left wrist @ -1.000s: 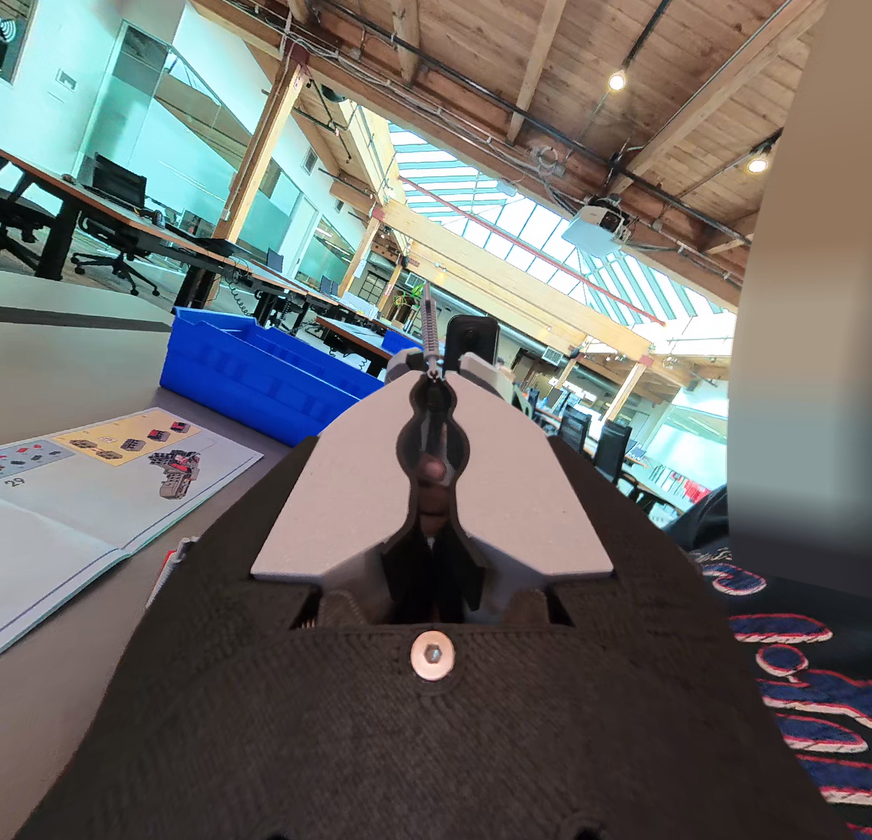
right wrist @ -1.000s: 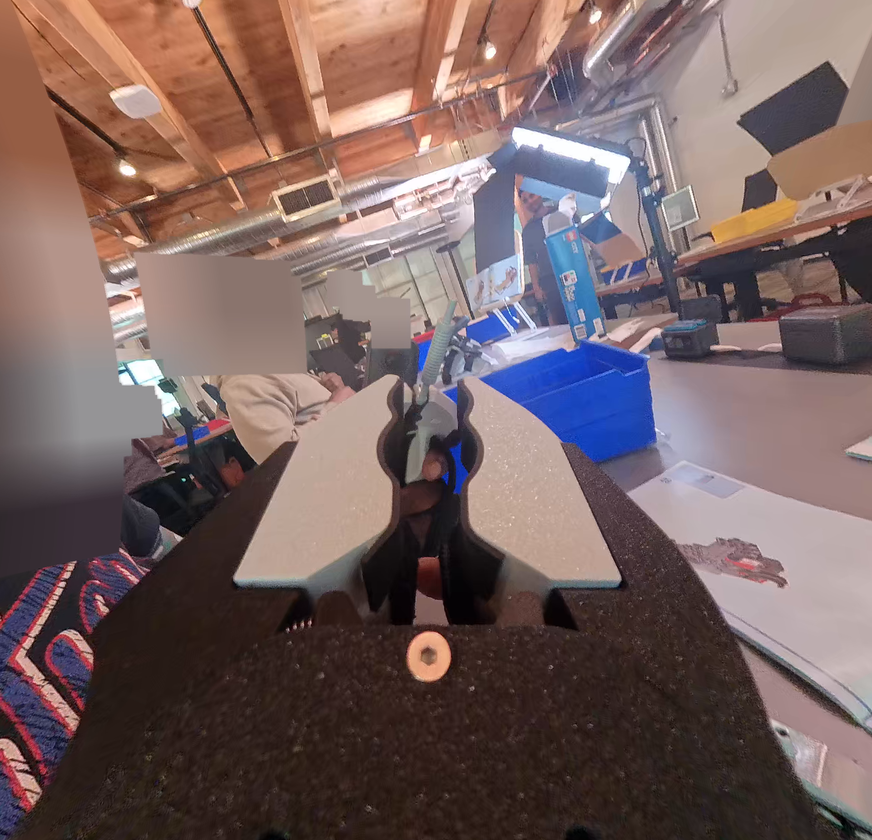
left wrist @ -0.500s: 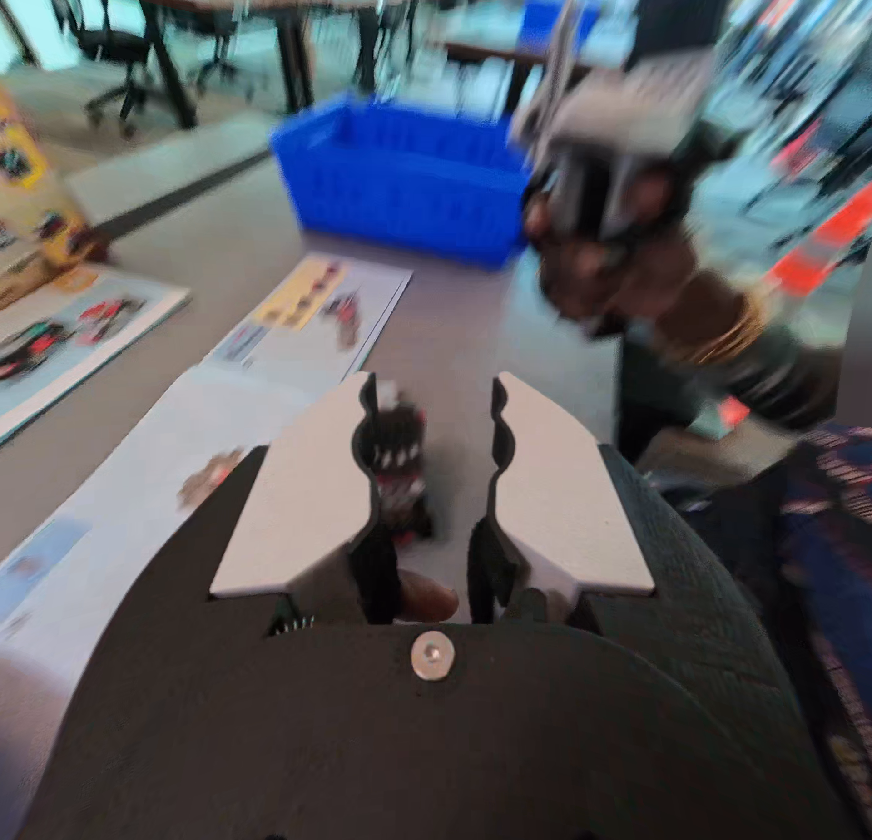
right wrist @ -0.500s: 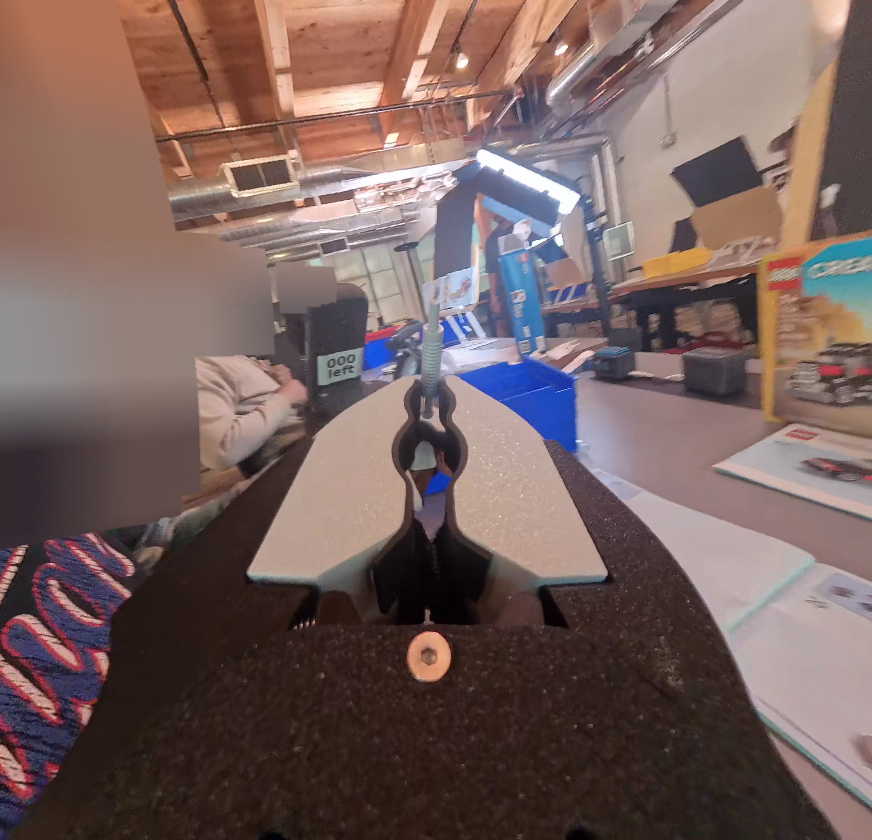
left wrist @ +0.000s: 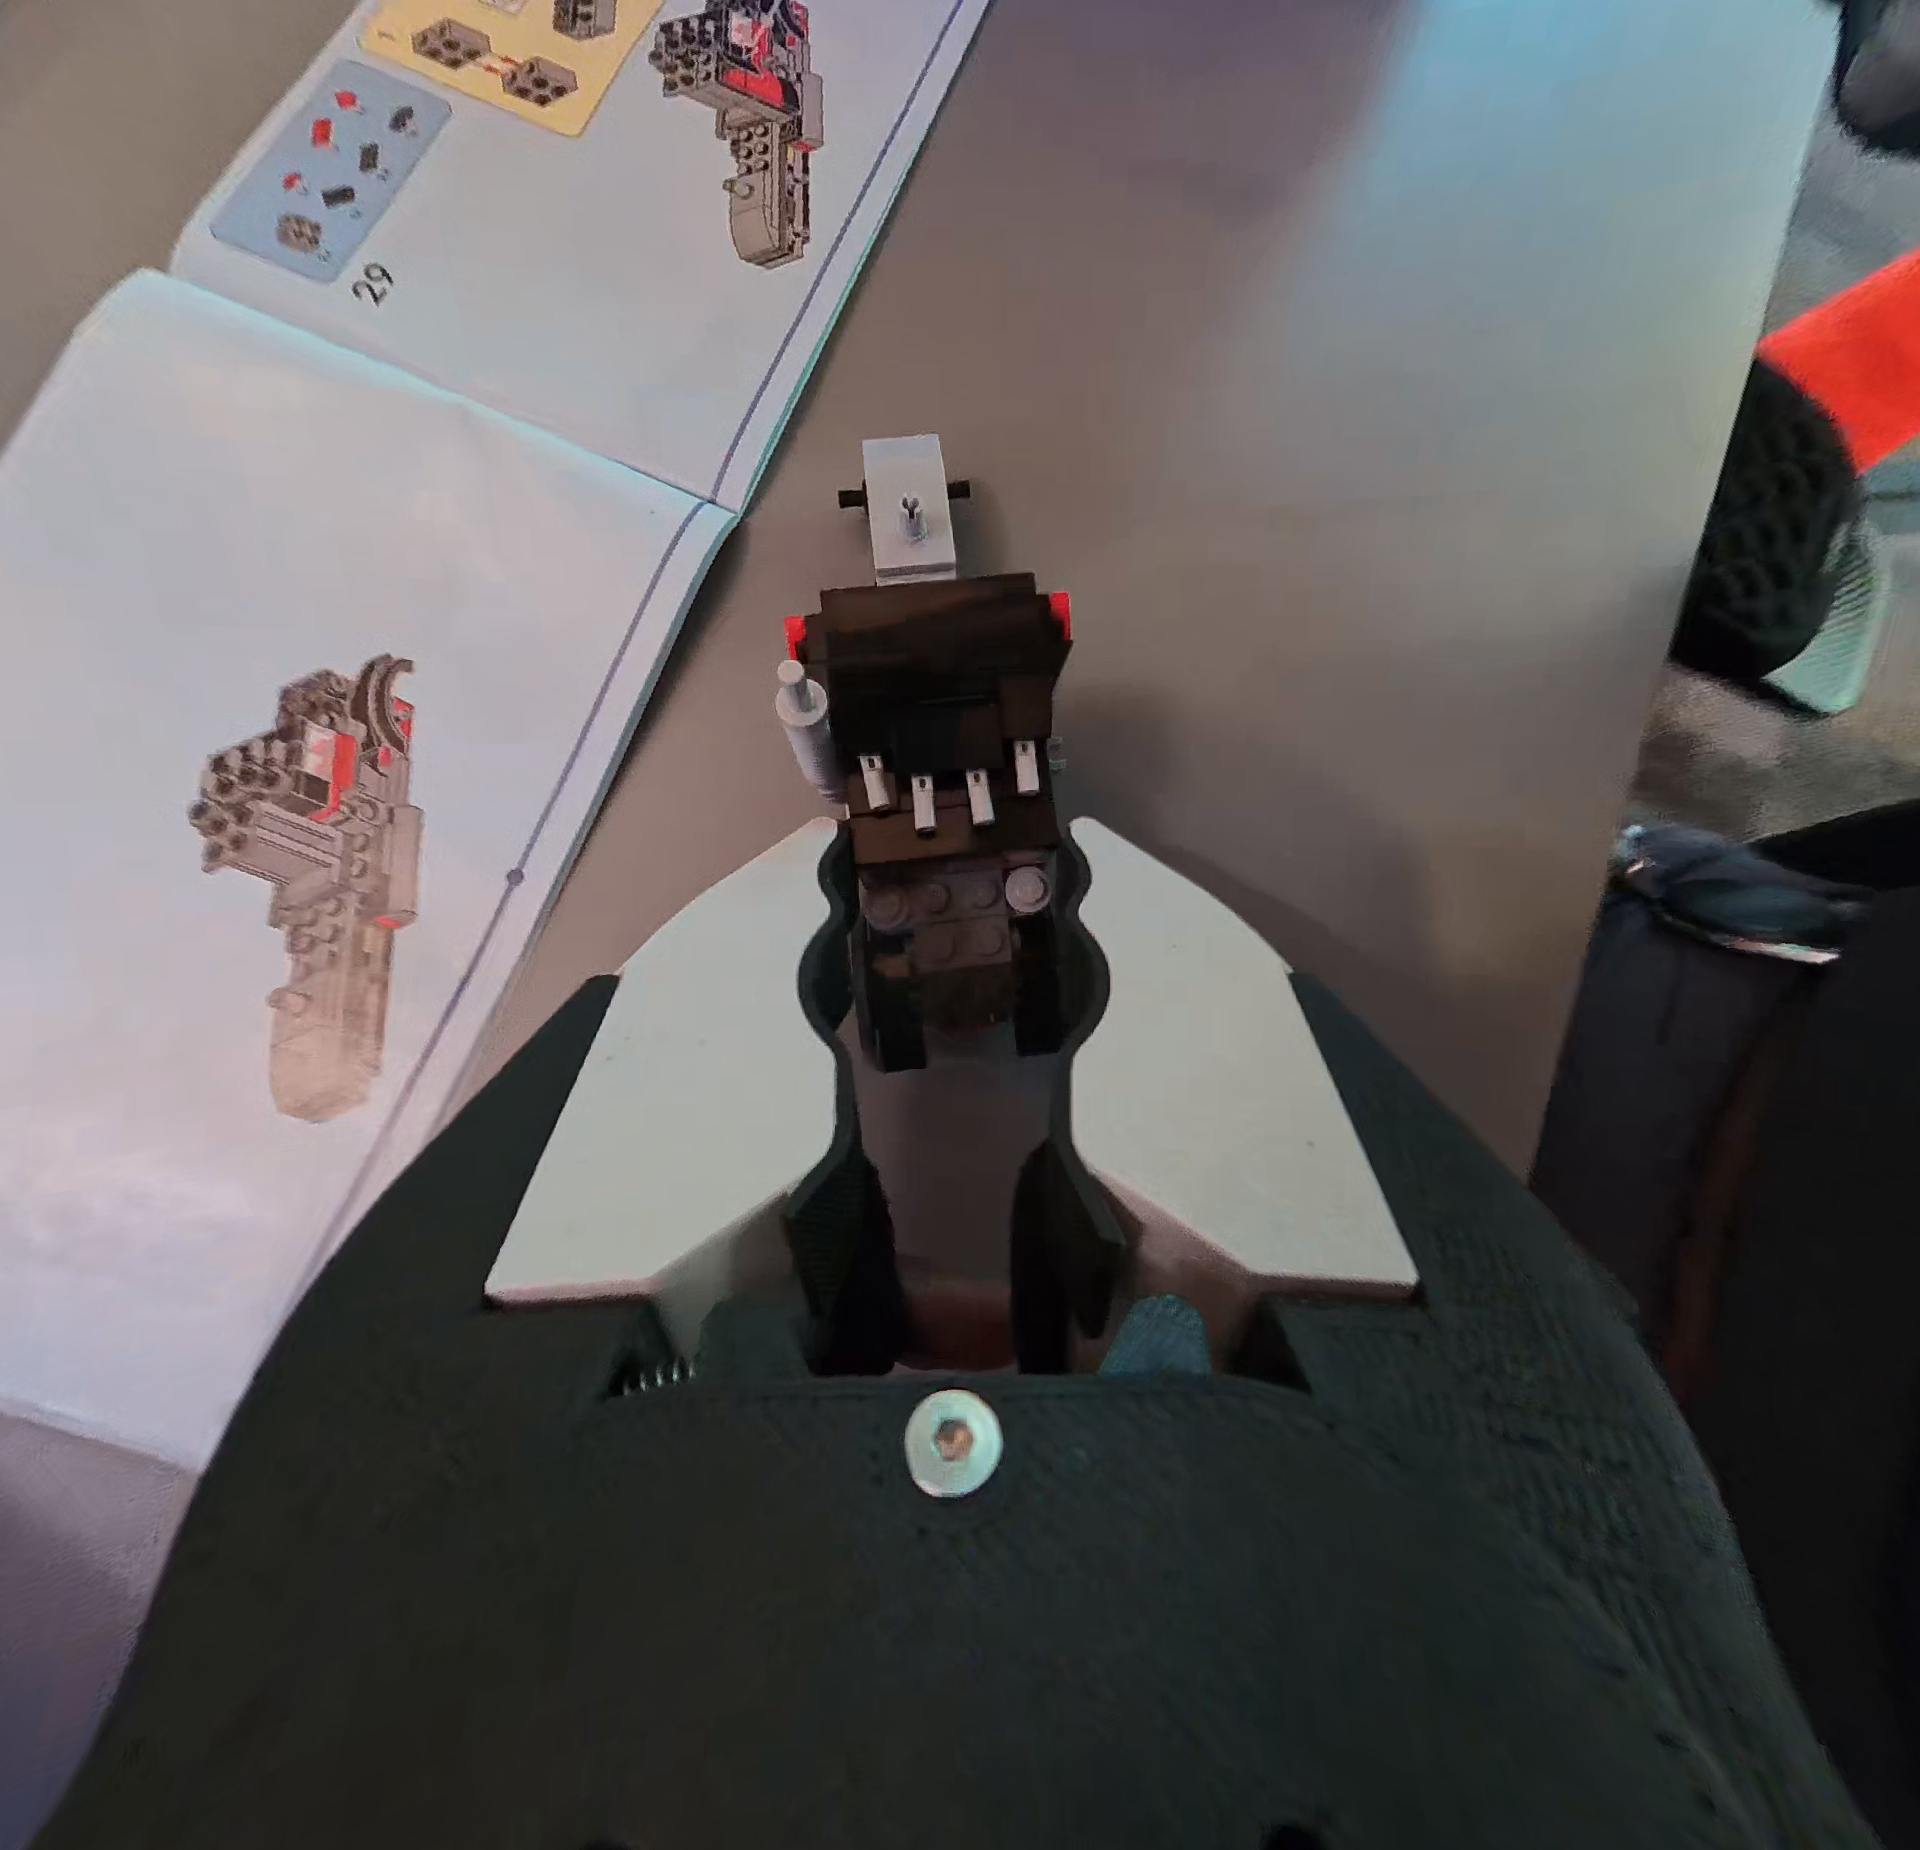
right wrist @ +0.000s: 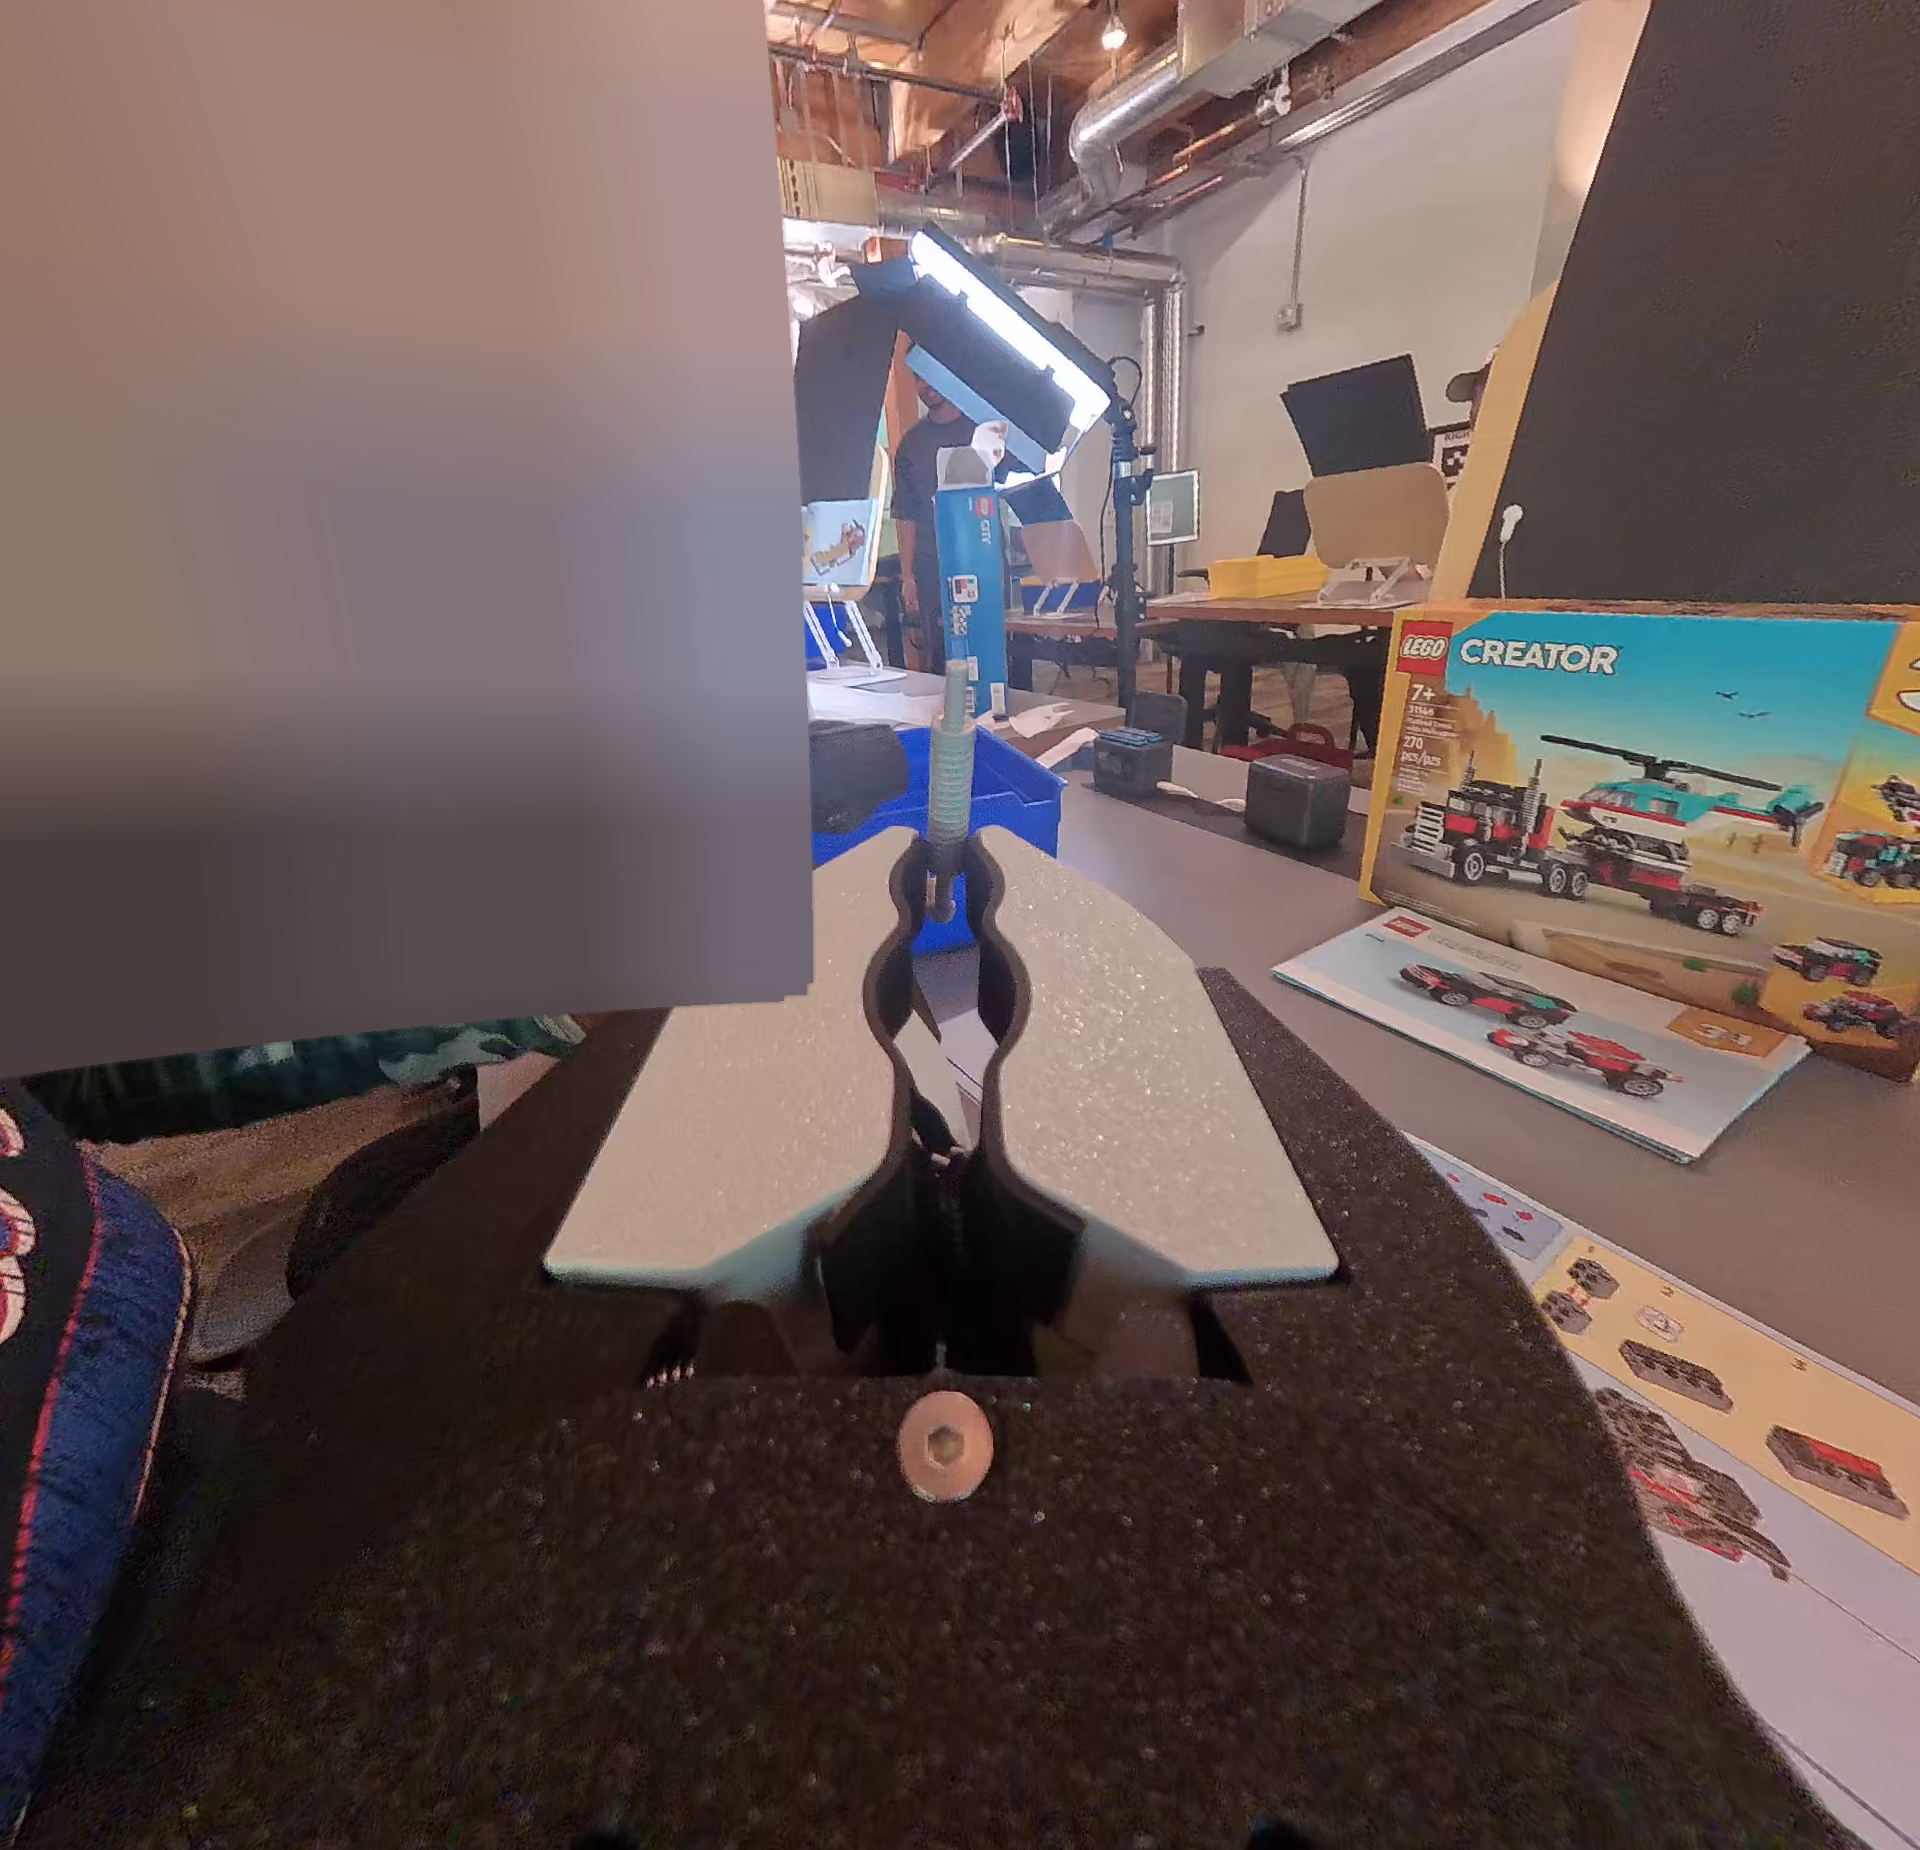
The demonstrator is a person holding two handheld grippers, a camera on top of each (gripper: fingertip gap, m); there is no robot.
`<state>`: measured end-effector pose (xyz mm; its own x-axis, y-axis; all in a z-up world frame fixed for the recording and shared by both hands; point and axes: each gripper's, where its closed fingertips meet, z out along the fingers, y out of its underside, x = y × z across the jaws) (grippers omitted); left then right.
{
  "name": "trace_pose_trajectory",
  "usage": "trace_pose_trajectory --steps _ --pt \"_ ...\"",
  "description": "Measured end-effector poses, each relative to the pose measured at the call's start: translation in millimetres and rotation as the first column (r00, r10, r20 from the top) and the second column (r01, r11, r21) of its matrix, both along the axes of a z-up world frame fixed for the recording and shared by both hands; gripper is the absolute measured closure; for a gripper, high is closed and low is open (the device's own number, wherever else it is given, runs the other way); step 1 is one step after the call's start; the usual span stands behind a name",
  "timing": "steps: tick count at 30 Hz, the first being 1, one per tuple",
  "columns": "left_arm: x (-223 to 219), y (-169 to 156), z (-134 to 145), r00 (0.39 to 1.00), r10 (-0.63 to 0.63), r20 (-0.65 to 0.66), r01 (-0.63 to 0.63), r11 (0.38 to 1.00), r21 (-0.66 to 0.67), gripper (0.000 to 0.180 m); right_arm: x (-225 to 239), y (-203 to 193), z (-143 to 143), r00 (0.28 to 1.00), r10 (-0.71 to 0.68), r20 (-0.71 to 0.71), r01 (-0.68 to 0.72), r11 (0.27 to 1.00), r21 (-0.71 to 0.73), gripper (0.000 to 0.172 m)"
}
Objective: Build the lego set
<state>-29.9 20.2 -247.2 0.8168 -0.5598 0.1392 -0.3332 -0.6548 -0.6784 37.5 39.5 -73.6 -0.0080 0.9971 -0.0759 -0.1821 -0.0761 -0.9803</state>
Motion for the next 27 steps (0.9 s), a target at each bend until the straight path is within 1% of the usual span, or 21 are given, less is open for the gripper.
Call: trace_pose_trajectory --steps 2,3,5,7,10,14,15,17,19,22,23,25,27 --pt "3.5 -0.3 1.6 0.989 0.055 0.139 -0.044 0.996 -0.079 0.144 1.0 3.1 -4.3 1.000 0.001 0.024 -0.001 1.000 -0.007 0.165" --pt "5.5 -0.3 3.1 0.971 0.093 0.222 -0.066 0.990 -0.127 0.144 1.5 4.0 -7.4 0.999 0.010 0.039 -0.009 1.000 -0.014 0.165" --pt "8.8 -1.6 4.8 0.918 0.168 0.358 -0.090 0.970 -0.226 0.144 2.2 5.8 -16.8 0.996 0.029 0.083 -0.026 0.999 -0.034 0.165" --pt "11.9 -3.4 7.1 0.859 0.227 0.459 -0.090 0.949 -0.302 0.144 2.6 7.6 -30.2 0.987 0.048 0.151 -0.039 0.997 -0.061 0.165" --pt "13.6 -3.0 9.8 0.771 0.304 0.559 -0.096 0.924 -0.371 0.144 2.8 6.9 -48.4 0.964 0.069 0.256 -0.056 0.997 -0.059 0.165" --pt "13.1 -1.2 9.3 0.627 0.416 0.658 -0.111 0.884 -0.454 0.144 -1.0 3.6 -57.3 0.945 0.078 0.316 -0.073 0.997 -0.028 0.165" --pt "13.0 -1.7 8.4 0.598 0.437 0.672 -0.111 0.875 -0.471 0.144 -2.8 2.5 -59.7 0.940 0.080 0.331 -0.077 0.997 -0.021 0.165" --pt "13.4 -3.8 7.3 0.562 0.459 0.688 -0.111 0.866 -0.487 0.141 -6.3 0.6 -64.9 0.931 0.078 0.357 -0.084 0.996 0.001 0.165" --pt "13.9 -6.3 7.3 0.557 0.455 0.695 -0.114 0.871 -0.478 0.136 -9.2 -1.3 -67.4 0.927 0.091 0.364 -0.097 0.995 -0.001 0.165" --pt "13.6 -11.9 8.6 0.582 0.429 0.691 -0.120 0.886 -0.449 0.129 -11.3 -2.4 -68.4 0.925 0.132 0.355 -0.121 0.991 -0.051 0.165" --pt "12.9 -15.7 8.3 0.605 0.413 0.680 -0.119 0.892 -0.435 0.127 -11.6 -1.6 -70.7 0.921 0.136 0.365 -0.123 0.991 -0.061 0.165" --pt "11.1 -26.9 6.9 0.672 0.368 0.643 -0.110 0.908 -0.404 0.126 -11.6 -1.0 -75.6 0.910 0.144 0.388 -0.128 0.989 -0.067 0.165" --pt "8.3 -38.5 8.2 0.745 0.300 0.596 -0.100 0.933 -0.345 0.126 -11.2 -3.1 -79.1 0.898 0.170 0.405 -0.149 0.985 -0.084 0.165"
